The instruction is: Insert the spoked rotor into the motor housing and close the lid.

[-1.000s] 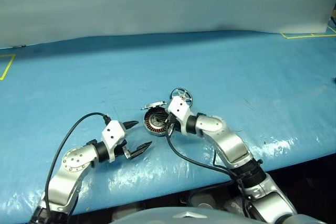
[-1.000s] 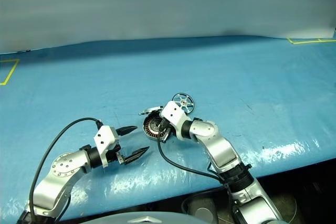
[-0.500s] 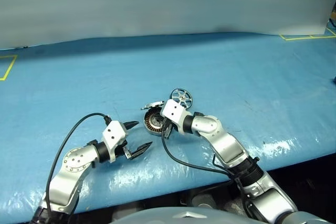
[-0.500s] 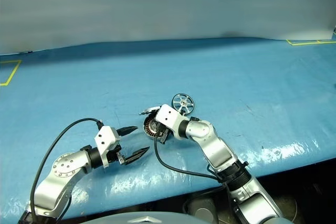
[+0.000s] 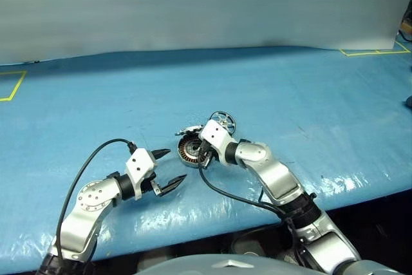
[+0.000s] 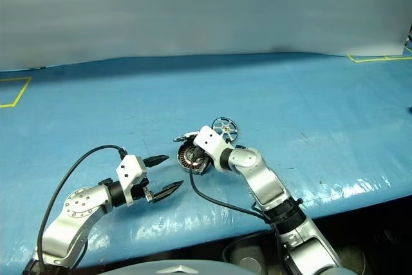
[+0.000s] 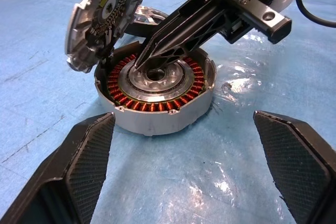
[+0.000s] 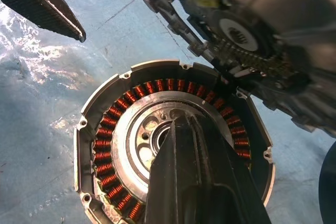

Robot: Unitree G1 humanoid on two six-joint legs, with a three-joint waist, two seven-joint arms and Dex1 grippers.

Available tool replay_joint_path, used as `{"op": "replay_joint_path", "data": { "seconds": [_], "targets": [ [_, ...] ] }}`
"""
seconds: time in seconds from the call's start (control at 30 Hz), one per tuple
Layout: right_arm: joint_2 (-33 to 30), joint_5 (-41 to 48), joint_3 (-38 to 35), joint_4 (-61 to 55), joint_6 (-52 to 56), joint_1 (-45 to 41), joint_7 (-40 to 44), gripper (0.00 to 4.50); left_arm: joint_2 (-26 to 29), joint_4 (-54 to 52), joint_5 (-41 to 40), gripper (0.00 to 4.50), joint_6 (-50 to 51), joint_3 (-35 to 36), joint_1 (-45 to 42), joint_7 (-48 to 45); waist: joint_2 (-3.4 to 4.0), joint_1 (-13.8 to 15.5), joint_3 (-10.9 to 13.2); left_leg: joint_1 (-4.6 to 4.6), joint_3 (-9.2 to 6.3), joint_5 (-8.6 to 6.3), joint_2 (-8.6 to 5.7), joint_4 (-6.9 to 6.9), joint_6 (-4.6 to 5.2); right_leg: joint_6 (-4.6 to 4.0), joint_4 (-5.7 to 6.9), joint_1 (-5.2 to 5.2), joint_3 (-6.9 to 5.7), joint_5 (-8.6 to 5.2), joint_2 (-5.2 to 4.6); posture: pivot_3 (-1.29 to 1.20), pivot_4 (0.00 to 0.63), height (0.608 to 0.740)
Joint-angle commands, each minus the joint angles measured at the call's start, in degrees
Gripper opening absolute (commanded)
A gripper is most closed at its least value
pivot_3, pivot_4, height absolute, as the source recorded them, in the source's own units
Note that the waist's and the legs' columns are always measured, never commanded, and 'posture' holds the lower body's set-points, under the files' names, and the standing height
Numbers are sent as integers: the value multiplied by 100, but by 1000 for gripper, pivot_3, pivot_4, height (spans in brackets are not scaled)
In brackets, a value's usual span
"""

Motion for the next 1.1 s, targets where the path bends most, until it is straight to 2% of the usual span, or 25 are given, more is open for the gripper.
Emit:
{"op": "replay_joint_path", "data": {
  "seconds": [0.03, 0.13, 0.27, 0.43, 0.53, 0.8, 0.9, 1.0, 1.1],
  "targets": [
    [-221, 58, 223, 44, 556, 248, 196, 20, 19, -47, 8, 4500, -145, 0, -47, -53, 3, 0, 2, -7, 1, 0, -2, -7, 0, -1, -2, -8, 2, 1, -1, 0, 150, 740],
    [-243, -128, 289, 181, 728, 177, -16, 20, 17, -26, 24, 4500, -164, -8, -58, -59, 2, -6, 1, -15, 2, 0, -9, -32, 0, -39, -2, -13, 4, 9, -1, 0, 150, 740],
    [72, 149, -120, 231, 1189, 128, -336, 20, 1, -9, 37, 4500, -194, -28, -71, -60, -1, -7, -1, -19, 4, 0, -9, -46, -1, -45, -3, -8, 4, 3, 1, 0, 150, 740],
    [324, 1071, -668, -491, 734, 286, 119, 20, -11, 9, 53, 4500, -192, -54, -90, -56, 1, -5, 11, -19, 0, 0, -9, -45, -1, -16, -8, -22, 0, -14, -2, 0, 150, 740],
    [588, 1754, -1107, -845, 685, 310, 275, 20, -24, 8, 55, 4500, -185, -64, -102, -55, 5, -21, 37, -54, 2, 1, -9, -45, -1, -26, -5, -36, 4, -3, 3, 0, 150, 740],
    [657, 2338, -1553, -1070, 633, 193, 167, 20, -44, -9, 63, 4500, -187, -68, -98, -31, 17, -11, 99, -83, -3, 1, -8, -46, -2, -11, -14, -54, -5, 20, 6, 0, 150, 740],
    [188, 2411, -1425, -1451, 711, 354, 401, 20, -75, -76, -28, 4500, -167, -7, -45, -7, 21, -8, 105, -95, -4, 1, -10, -46, -1, -6, -24, -60, -6, 23, 5, 0, 150, 740],
    [-746, 2086, -1160, -1819, 628, 745, 601, 20, -70, -210, -181, 4500, -106, 79, 25, -32, 23, 7, 106, -98, -8, -5, -11, -45, 9, -1, -50, -48, -15, 22, 1, 0, 150, 740],
    [-1190, 2124, -1668, -1790, 665, 978, 400, 20, -11, -386, -345, 4500, -16, 114, 90, -92, 22, -2, 110, -103, -4, -11, -11, -46, 17, -1, -72, -43, -16, 20, 0, 0, 150, 740]
  ]
}}
